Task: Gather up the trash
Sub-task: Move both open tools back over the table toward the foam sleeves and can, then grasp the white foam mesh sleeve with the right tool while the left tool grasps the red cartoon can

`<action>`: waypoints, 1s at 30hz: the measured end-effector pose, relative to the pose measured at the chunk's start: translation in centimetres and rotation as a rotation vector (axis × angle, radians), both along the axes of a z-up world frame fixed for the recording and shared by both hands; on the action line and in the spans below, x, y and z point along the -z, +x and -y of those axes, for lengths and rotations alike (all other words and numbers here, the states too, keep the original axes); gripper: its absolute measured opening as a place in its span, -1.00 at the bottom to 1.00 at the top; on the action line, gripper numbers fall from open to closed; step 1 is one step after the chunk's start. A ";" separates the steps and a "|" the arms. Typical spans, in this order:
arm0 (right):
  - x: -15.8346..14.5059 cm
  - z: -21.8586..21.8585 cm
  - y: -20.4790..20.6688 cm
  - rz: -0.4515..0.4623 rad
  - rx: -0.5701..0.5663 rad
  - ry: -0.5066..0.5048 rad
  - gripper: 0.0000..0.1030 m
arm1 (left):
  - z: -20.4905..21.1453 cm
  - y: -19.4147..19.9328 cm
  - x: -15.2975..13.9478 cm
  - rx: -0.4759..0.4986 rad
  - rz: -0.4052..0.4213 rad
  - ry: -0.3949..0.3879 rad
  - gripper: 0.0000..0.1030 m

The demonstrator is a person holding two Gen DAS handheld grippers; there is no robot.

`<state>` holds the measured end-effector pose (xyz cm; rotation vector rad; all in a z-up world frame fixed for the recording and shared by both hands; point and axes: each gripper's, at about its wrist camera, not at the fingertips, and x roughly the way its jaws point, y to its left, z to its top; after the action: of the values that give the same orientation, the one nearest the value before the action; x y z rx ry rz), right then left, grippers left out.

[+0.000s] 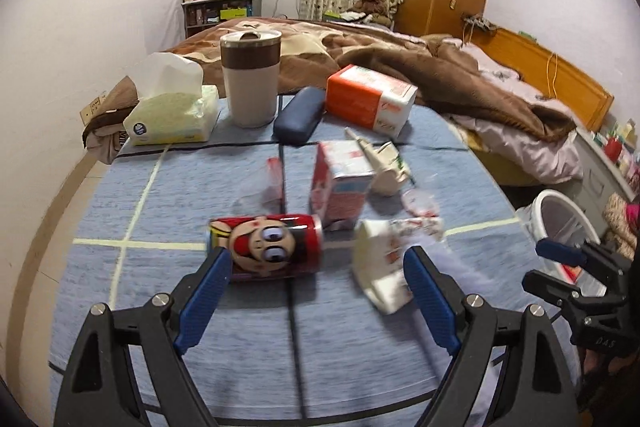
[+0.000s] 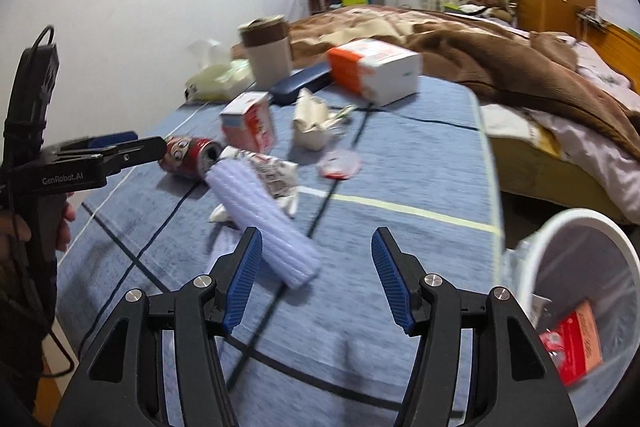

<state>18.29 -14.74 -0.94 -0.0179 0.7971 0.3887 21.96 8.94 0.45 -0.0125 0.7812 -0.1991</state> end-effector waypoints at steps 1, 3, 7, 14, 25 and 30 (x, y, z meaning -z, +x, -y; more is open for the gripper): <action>0.2 -0.5 0.2 -0.007 -0.009 -0.005 0.14 | -0.3 0.1 0.2 0.008 0.000 0.006 0.73; 0.6 -1.5 0.7 -0.022 -0.026 -0.021 0.14 | -1.2 0.5 0.6 0.031 -0.010 0.009 0.73; 1.2 -2.8 1.3 -0.042 -0.045 -0.044 0.25 | -2.3 1.5 0.9 0.061 -0.010 0.051 0.79; 2.1 -3.9 2.0 -0.076 -0.058 -0.067 0.26 | -3.6 4.1 1.5 0.156 -0.055 0.080 0.83; 3.1 -2.7 3.5 -0.138 0.017 -0.038 0.25 | -3.2 7.3 3.3 0.269 -0.108 0.089 0.83; 3.2 -1.9 3.7 -0.141 0.046 -0.005 0.25 | -1.9 7.0 4.6 0.302 -0.148 0.146 0.83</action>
<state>22.02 -12.88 -4.09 0.0235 0.9365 0.3471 29.00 10.88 -4.14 0.2325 0.9426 -0.4310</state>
